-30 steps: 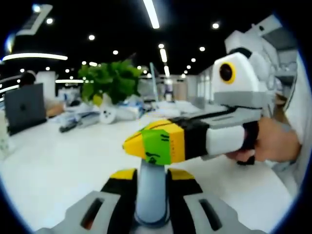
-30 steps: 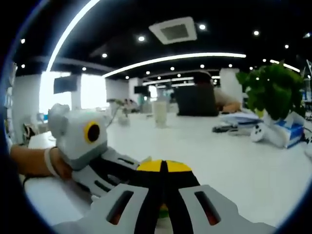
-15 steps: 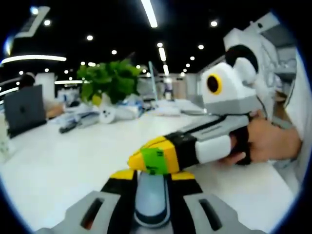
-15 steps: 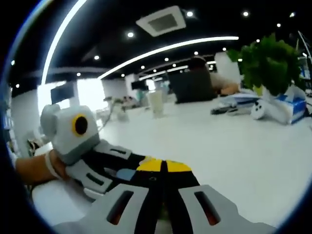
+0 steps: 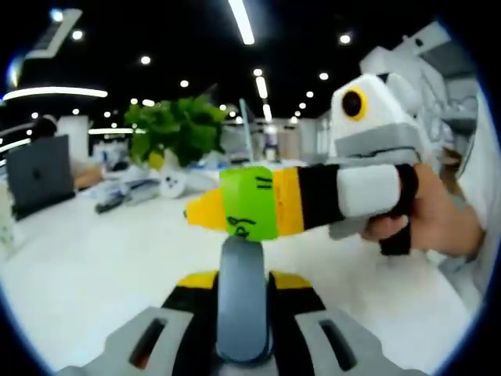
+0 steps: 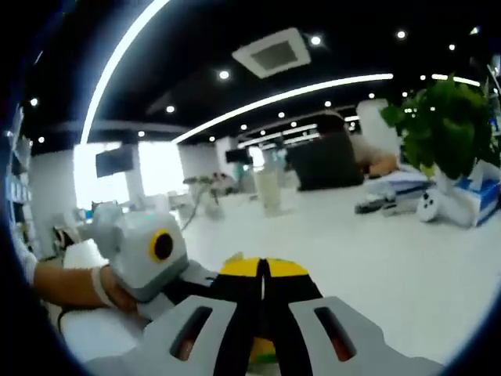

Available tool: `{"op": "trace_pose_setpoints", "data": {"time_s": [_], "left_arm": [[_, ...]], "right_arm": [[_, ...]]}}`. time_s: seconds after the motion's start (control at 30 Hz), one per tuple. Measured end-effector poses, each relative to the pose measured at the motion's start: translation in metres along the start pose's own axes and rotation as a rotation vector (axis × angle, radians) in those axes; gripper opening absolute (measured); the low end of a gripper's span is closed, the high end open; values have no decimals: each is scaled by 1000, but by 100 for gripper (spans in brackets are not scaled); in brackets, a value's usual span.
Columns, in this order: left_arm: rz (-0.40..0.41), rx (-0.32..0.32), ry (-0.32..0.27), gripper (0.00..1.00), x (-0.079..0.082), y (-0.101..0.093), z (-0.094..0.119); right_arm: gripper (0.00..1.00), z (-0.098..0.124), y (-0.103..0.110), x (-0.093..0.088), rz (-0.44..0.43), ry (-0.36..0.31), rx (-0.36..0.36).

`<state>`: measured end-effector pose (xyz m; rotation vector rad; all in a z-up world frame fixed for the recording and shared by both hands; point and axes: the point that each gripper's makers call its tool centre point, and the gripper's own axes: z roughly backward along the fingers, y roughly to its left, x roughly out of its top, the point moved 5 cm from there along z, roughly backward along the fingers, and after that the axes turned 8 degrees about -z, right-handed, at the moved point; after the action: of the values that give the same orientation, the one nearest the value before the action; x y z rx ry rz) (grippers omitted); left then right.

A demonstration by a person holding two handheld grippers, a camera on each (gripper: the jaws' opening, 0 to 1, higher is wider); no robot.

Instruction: Pick up the paper insert the paper into the punch align the paper edges press the punch to punch holes

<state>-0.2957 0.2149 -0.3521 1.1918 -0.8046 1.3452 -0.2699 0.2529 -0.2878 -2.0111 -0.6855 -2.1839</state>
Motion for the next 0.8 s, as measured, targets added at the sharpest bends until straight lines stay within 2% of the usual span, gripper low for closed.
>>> {"op": "trace_pose_setpoints", "data": {"time_s": [0.07, 0.17, 0.2, 0.27, 0.33, 0.37, 0.43, 0.47, 0.63, 0.8], "left_arm": [[2, 0, -1, 26, 0, 0, 0], [0, 0, -3, 26, 0, -1, 1], [-2, 0, -3, 26, 0, -2, 1], [0, 0, -3, 26, 0, -1, 1], [8, -4, -4, 26, 0, 0, 1], [11, -5, -5, 26, 0, 0, 1], [8, -4, -6, 26, 0, -1, 2], [7, -4, -6, 26, 0, -1, 2], [7, -5, -12, 28, 1, 0, 1], [20, -13, -21, 35, 3, 0, 2]], "right_arm": [[4, 6, -10, 12, 58, -39, -21], [5, 17, -42, 10, 108, -8, -99], [5, 24, -59, 5, 106, 5, -134], [5, 33, -78, -5, 68, 4, -160], [5, 39, -86, -13, -5, -15, -175], [5, 40, -87, -18, -40, -16, -164], [5, 44, -87, -16, -15, -12, -173], [5, 43, -86, -12, 4, -41, -173], [12, 37, -82, -26, 43, 45, -167], [16, 33, -78, -30, 100, 83, -176]]}}
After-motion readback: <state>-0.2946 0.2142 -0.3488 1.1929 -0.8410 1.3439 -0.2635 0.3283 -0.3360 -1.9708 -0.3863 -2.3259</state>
